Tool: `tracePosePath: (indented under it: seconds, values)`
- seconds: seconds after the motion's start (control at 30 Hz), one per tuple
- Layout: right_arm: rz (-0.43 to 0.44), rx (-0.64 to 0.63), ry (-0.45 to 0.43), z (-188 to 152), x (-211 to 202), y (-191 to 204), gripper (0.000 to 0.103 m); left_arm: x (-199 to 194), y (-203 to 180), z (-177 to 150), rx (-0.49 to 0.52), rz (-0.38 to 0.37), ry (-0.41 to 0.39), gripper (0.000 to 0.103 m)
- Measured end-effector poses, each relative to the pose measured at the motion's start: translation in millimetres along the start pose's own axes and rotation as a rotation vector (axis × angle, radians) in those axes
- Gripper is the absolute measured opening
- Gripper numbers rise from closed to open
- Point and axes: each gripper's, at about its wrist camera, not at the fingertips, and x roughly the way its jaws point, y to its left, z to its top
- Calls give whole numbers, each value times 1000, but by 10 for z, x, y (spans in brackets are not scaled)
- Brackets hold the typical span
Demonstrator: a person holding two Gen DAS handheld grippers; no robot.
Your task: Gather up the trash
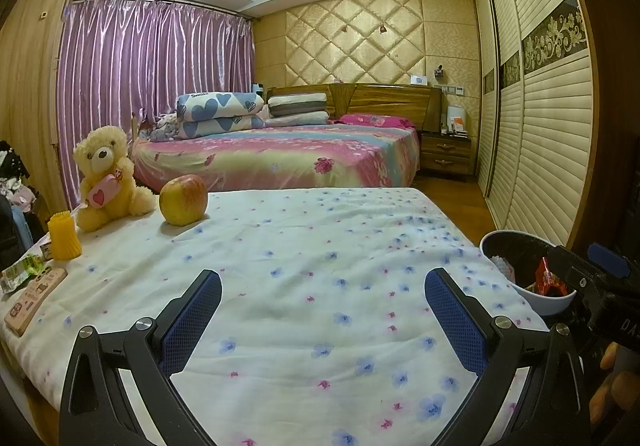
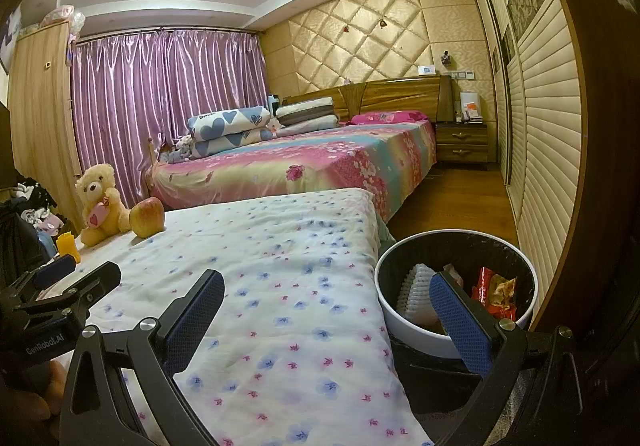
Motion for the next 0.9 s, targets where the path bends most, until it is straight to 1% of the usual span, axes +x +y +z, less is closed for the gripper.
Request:
tracePosePath:
  seconds: [0.9]
  values:
    - [9,4,20,-12,45,54,103,43,24,-23,0,-9,9,102]
